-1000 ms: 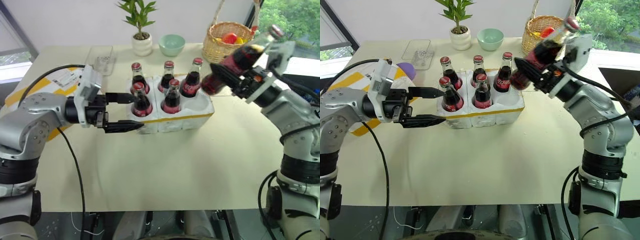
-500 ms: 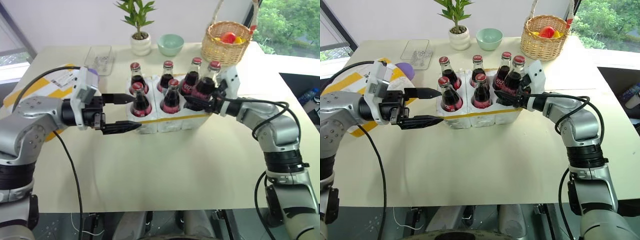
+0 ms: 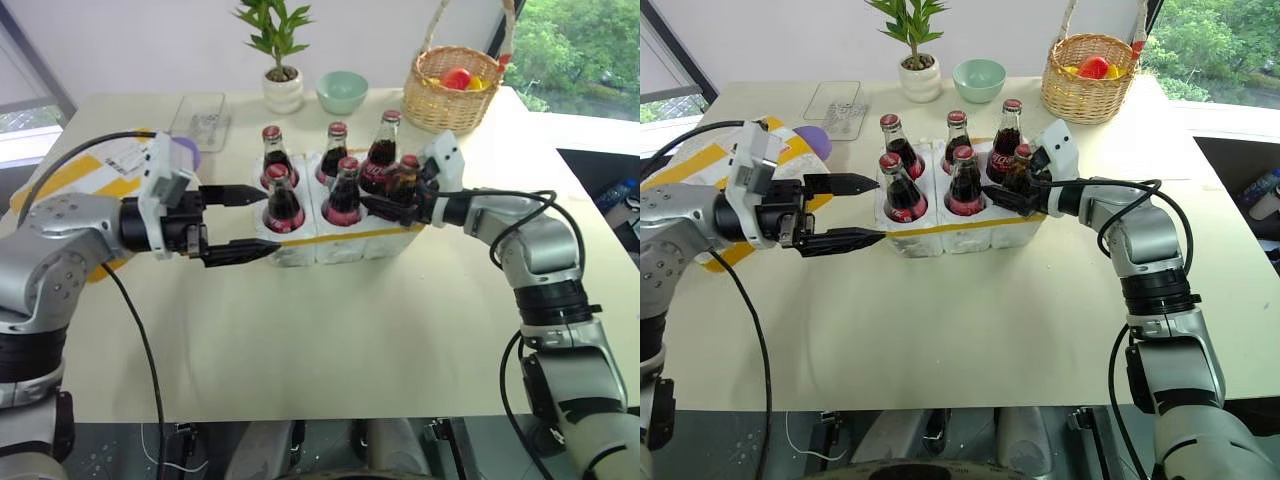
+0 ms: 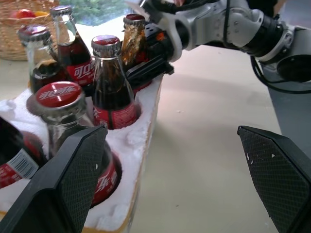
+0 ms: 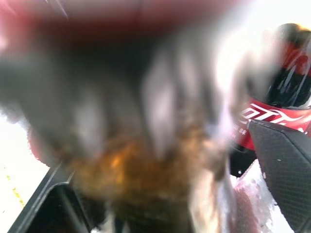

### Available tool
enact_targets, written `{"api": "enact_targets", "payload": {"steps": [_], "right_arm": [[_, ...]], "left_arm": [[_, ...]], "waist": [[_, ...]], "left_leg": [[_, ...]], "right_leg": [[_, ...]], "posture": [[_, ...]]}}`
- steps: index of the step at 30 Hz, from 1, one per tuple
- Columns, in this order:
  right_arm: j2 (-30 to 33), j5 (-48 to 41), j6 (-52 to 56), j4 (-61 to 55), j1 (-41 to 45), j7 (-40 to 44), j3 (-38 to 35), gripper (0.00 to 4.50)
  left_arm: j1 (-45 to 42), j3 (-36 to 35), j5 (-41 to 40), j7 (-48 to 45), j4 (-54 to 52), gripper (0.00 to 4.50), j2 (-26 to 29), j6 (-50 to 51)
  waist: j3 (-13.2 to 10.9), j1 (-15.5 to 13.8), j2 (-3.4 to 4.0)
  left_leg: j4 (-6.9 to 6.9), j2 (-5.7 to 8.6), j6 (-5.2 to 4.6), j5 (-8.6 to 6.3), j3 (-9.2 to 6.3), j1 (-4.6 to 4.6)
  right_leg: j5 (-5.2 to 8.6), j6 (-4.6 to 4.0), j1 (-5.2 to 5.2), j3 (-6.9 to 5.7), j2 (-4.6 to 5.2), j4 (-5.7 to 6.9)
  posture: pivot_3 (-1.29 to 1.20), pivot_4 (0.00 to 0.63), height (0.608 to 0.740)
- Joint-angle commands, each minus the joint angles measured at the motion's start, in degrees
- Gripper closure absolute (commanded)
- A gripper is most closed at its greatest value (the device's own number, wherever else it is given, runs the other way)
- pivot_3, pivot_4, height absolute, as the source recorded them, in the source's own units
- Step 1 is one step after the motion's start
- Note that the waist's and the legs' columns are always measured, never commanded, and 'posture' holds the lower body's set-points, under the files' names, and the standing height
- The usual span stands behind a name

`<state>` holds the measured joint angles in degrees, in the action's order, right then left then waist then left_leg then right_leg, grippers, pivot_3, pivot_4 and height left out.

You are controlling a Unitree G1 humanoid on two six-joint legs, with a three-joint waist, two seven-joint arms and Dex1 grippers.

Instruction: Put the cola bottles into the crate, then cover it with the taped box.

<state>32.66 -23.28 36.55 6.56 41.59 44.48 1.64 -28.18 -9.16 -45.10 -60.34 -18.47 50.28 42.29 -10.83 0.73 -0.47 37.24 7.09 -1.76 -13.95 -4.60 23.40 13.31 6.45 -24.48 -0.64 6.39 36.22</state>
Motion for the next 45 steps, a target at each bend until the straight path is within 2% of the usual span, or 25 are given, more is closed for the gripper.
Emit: {"api": "enact_targets", "payload": {"steps": [1,5,7,11,16,18,21,24,28,34,42,45], "right_arm": [[5.08,-5.31,4.69,-8.36,-2.09,2.67,-6.68,0.02],[11.52,-16.33,13.93,-17.84,-5.13,6.91,-14.77,0.02],[13.59,-19.76,16.51,-20.16,-6.06,7.66,-17.30,0.02],[20.76,-25.67,20.49,-21.95,-7.48,11.11,-24.29,0.02],[24.79,-28.13,19.44,-23.13,-9.06,14.43,-26.23,0.02],[24.94,-30.24,20.05,-23.74,-8.83,14.93,-26.26,0.02],[25.75,-31.94,19.55,-25.62,-9.29,16.40,-26.10,0.02],[26.62,-31.97,18.62,-26.36,-9.93,16.96,-26.11,0.02],[27.41,-32.43,18.54,-25.75,-9.64,16.72,-26.39,0.02],[28.87,-33.90,18.78,-26.39,-9.98,17.02,-27.26,0.02],[33.43,-33.65,17.80,-24.55,-12.22,20.06,-29.74,0.02],[33.99,-33.96,17.95,-23.63,-11.82,19.72,-29.88,0.00]], "left_arm": [[4.24,-7.59,2.88,4.82,-1.71,0.00,2.83,-0.84],[15.01,-15.88,9.73,8.01,-2.43,0.00,6.05,-3.89],[18.98,-18.17,12.56,8.99,-2.44,0.00,6.87,-5.71],[32.62,-23.85,29.18,15.42,1.39,0.00,9.27,-13.47],[37.68,-23.35,42.02,25.05,8.38,0.00,8.95,-19.93],[38.46,-20.19,49.12,29.39,13.12,0.00,10.72,-25.26],[37.84,-15.39,56.17,34.31,20.66,0.00,12.24,-31.60],[36.64,-11.64,59.66,36.91,27.00,0.00,12.59,-36.21],[29.60,-5.38,63.83,42.56,36.91,0.00,11.73,-41.76],[19.21,0.83,67.35,50.40,49.36,0.00,9.75,-49.64],[16.86,3.67,67.03,53.41,58.60,0.00,9.03,-53.30],[15.51,4.00,66.20,53.07,60.13,0.74,8.66,-55.10]], "waist": [[-0.02,-0.20,0.03],[-0.05,-0.06,0.07],[-0.05,0.02,0.07],[-0.04,-0.24,0.07],[-0.03,-1.08,0.05],[-0.04,-1.49,0.06],[-0.04,-1.66,0.07],[-0.04,-1.55,0.07],[-0.05,-1.67,0.05],[-0.03,-1.56,0.03],[-0.02,-1.50,0.02],[-0.01,-1.50,0.02]], "left_leg": [[-0.03,0.00,0.03,0.02,0.00,0.02],[-0.16,0.00,0.20,0.11,-0.01,0.15],[-0.18,0.00,-0.10,-0.07,0.02,0.15],[-0.17,-0.03,-0.14,-0.11,0.05,0.10],[-0.16,-0.04,-0.01,-0.24,0.07,0.10],[-0.16,-0.04,-0.01,-0.24,0.09,0.10],[-0.18,-0.03,-0.01,-0.25,0.12,0.10],[-0.20,-0.03,-0.02,-0.26,0.12,0.12],[-0.19,-0.03,-0.03,-0.27,0.13,0.12],[-0.20,-0.03,-0.03,-0.27,0.14,0.15],[-0.20,-0.04,-0.07,-0.29,0.25,0.15],[-0.14,-0.04,-0.07,-0.29,0.25,0.15]], "right_leg": [[0.00,0.00,-0.04,0.00,0.01,0.00],[0.01,-0.02,-0.17,0.00,0.02,-0.07],[0.01,-0.02,-0.18,0.02,0.04,-0.10],[0.02,-0.03,-0.11,0.02,0.07,-0.14],[0.11,-0.20,-0.07,0.01,0.11,-0.20],[0.09,-0.17,-0.08,0.01,0.11,-0.21],[0.06,-0.11,-0.09,0.02,0.14,-0.20],[0.04,-0.06,-0.12,0.01,0.15,-0.22],[0.01,-0.02,-0.17,0.01,0.15,-0.20],[0.00,0.00,-0.17,0.00,0.15,-0.20],[0.00,0.01,-0.26,0.01,0.17,-0.12],[-0.01,0.01,-0.21,0.01,0.18,-0.12]], "posture": [[0.00,0.150,0.732],[0.00,0.150,0.732],[0.00,0.150,0.732],[0.00,0.150,0.732],[0.00,0.150,0.732],[0.00,0.150,0.732],[0.00,0.150,0.732],[0.00,0.150,0.732],[0.00,0.150,0.732],[0.00,0.150,0.732],[0.00,0.150,0.732],[0.00,0.150,0.732]]}}
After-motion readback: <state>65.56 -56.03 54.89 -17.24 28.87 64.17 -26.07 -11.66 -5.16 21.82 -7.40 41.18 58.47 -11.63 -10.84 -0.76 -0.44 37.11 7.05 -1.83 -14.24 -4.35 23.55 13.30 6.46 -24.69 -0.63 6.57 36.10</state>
